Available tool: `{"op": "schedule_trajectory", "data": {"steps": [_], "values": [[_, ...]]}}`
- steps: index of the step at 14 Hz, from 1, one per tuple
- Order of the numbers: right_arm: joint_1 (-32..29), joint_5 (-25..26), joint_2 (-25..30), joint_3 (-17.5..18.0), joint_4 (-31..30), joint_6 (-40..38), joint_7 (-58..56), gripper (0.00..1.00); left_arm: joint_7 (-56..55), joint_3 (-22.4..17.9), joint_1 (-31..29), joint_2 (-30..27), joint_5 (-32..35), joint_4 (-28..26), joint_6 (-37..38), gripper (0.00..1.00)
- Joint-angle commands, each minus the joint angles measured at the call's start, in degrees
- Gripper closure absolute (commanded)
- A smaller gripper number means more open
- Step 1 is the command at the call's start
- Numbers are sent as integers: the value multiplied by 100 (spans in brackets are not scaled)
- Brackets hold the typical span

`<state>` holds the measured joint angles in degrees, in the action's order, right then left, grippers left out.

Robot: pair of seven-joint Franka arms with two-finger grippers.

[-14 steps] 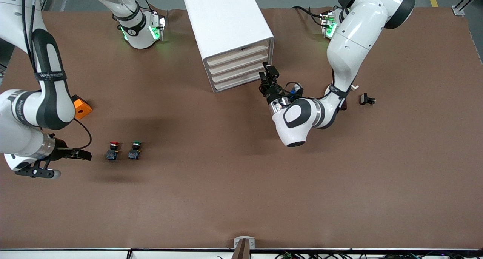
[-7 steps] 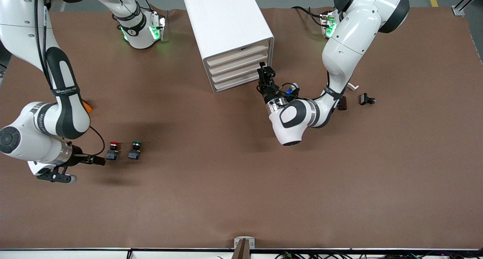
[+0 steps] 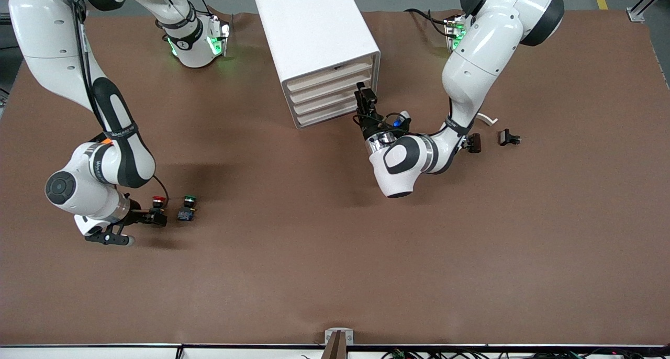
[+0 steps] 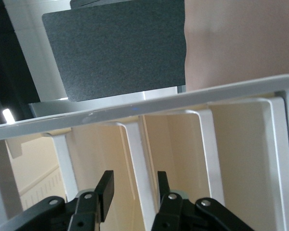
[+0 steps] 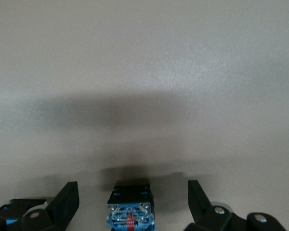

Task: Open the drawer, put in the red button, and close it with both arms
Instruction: 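Grip the drawer front with the left gripper while the right gripper grasps the red button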

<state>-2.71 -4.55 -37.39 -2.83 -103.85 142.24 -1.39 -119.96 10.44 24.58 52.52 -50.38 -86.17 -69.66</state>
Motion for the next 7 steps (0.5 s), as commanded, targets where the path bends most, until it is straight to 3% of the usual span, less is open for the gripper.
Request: {"op": "schedule_trajectory", "data": {"steps": [1, 7], "values": [[-1, -81, 74, -8, -170, 67, 51, 0, -299, -16, 21, 100, -217, -5, 67, 57], [-19, -98, 83, -8, -294, 67, 86, 0, -493, -7, 82, 74, -297, -49, 75, 57]]}}
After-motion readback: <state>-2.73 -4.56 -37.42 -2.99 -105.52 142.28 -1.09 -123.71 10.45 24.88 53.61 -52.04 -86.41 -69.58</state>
